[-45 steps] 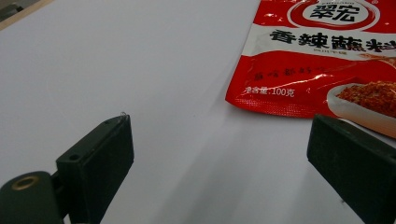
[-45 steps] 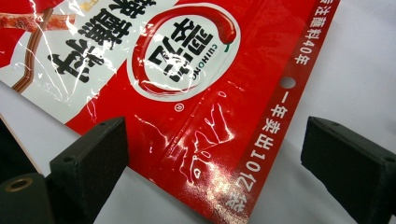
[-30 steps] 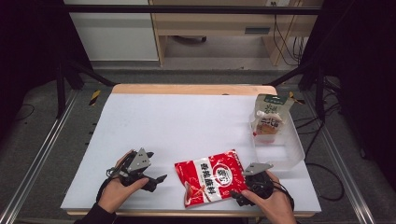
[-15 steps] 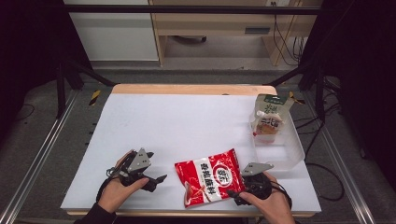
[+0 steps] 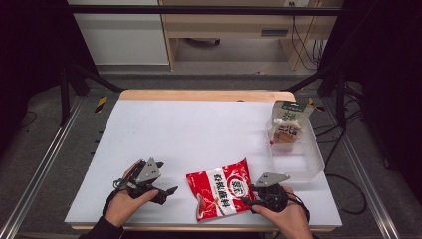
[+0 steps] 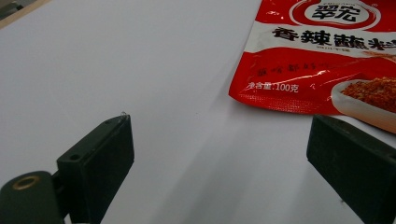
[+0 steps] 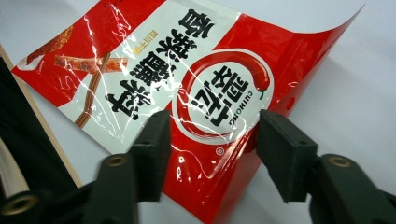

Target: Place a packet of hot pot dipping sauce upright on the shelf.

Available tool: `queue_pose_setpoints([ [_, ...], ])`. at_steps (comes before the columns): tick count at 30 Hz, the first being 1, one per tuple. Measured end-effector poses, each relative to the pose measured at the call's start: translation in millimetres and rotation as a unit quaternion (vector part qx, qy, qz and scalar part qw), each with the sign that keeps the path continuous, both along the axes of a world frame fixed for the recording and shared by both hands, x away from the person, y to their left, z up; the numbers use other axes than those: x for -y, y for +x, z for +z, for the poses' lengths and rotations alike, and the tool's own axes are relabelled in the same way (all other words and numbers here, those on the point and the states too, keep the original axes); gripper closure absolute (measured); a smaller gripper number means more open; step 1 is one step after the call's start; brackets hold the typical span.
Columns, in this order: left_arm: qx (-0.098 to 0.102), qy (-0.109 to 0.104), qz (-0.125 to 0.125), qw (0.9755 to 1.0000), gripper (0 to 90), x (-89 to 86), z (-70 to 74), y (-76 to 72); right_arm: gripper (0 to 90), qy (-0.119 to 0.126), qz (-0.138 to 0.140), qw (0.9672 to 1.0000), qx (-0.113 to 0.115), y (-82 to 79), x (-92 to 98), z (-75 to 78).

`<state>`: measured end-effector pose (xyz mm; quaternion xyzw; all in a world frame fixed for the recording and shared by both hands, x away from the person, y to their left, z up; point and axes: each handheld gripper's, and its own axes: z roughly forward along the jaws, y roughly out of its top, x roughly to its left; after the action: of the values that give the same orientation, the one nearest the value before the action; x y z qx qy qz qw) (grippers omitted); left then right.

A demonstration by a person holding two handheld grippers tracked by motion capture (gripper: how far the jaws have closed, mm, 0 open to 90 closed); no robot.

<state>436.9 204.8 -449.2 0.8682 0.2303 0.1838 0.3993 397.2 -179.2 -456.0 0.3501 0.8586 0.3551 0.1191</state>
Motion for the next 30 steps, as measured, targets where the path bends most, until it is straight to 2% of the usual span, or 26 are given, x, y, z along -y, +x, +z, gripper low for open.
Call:
queue_pose_setpoints([
  [6, 0.000, 0.000, -0.001, 1.0000, 7.6, 0.3, 0.0, -0.2, 51.1, -0.020, -0.006, 0.9997, -0.013, 3.1, -2.8, -4.2],
  [13, 0.001, 0.001, -0.001, 1.0000, 7.7, -0.3, 0.2, -0.1, 51.1, -0.038, -0.028, 0.9987, -0.022, 3.5, 3.3, -8.4],
  [16, 0.001, 0.001, -0.001, 1.0000, 7.8, -0.2, 0.3, -0.1, 56.7, -0.043, -0.037, 0.9978, -0.032, 3.9, 4.8, -10.2],
  [24, 0.000, 0.000, -0.001, 1.0000, 7.9, -0.5, 0.4, 0.0, 83.4, -0.038, -0.045, 0.9982, -0.010, 5.4, 9.1, -7.2],
  [28, -0.001, 0.001, -0.001, 1.0000, 7.9, -0.1, -0.3, 0.1, 89.8, -0.030, -0.051, 0.9982, 0.010, 7.3, 10.2, 0.6],
  [30, -0.001, 0.002, -0.001, 1.0000, 7.9, 0.0, -0.5, 0.0, 90.0, -0.030, -0.051, 0.9980, 0.023, 8.7, 8.5, 4.6],
])
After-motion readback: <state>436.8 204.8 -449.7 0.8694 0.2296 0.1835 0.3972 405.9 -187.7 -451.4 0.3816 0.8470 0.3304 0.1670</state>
